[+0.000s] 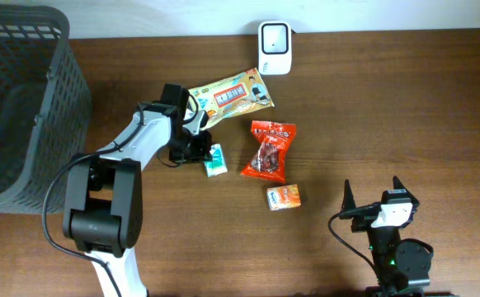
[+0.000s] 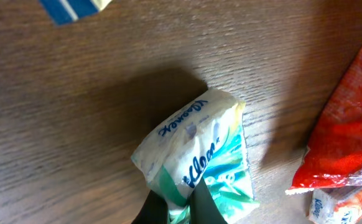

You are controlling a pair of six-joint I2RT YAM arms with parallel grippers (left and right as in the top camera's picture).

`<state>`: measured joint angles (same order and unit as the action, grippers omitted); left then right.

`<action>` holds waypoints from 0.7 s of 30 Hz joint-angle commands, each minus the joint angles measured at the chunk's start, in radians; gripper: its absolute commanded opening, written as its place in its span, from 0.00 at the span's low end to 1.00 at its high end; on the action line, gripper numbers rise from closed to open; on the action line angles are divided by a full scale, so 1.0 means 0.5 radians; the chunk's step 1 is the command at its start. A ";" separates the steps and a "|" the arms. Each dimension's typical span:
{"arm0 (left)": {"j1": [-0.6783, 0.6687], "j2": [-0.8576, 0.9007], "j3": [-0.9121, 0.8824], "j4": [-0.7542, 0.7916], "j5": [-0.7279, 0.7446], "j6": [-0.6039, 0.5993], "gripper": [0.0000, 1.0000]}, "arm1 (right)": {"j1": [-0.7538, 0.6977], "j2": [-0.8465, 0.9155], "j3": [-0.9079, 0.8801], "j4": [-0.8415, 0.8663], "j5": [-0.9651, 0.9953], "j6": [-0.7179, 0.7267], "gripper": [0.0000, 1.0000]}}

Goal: Scan the item barcode
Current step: 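Grasp the green-white Kleenex tissue pack with the left gripper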

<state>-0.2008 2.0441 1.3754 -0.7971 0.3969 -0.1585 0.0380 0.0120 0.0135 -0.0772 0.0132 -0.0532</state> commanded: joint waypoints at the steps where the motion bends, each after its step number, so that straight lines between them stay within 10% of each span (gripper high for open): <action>1: 0.002 -0.018 0.158 -0.153 -0.168 -0.017 0.00 | -0.011 -0.011 -0.016 -0.008 0.010 0.002 0.98; 8: -0.118 -0.054 0.711 -0.708 -1.364 -0.019 0.00 | -0.011 -0.011 -0.016 -0.008 0.011 0.002 0.98; 21: -0.492 0.203 0.520 -0.623 -2.367 -0.290 0.00 | -0.011 -0.011 -0.016 -0.008 0.010 0.002 0.98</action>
<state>-0.4099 2.0705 1.6714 -1.1076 -0.5819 -0.2455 0.0380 0.0120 0.0135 -0.0772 0.0132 -0.0532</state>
